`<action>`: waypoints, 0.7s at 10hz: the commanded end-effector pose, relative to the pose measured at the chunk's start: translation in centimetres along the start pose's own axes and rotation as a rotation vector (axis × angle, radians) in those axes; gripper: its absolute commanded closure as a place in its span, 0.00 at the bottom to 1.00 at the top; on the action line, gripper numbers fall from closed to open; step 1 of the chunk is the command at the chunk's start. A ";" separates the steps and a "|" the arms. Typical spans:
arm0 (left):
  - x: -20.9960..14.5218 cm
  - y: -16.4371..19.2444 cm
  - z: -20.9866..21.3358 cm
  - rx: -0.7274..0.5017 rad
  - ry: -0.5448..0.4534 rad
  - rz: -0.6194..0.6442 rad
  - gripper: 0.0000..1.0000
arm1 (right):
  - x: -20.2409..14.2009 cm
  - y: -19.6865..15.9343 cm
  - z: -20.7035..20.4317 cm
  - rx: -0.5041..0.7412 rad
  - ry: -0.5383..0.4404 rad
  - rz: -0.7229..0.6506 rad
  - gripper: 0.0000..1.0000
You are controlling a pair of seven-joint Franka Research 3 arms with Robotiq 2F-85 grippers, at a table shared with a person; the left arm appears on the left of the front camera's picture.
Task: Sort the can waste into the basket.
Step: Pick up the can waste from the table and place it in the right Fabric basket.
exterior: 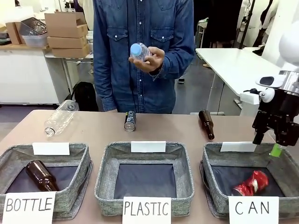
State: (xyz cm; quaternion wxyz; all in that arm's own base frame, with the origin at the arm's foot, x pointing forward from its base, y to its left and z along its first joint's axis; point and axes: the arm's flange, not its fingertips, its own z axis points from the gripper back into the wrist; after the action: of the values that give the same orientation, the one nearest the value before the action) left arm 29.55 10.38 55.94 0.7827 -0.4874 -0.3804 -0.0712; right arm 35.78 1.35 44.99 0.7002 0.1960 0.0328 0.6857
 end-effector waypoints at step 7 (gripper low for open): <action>0.2 0.0 -0.2 -0.016 -0.015 -0.019 0.00 | 1.3 -0.8 4.7 0.366 -0.725 -0.744 0.00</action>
State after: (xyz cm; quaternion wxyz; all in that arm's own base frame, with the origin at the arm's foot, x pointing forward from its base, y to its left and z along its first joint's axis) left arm 29.54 10.39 55.94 0.7827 -0.4872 -0.3806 -0.0711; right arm 36.53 1.27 46.92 0.7729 0.3303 0.0393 0.5404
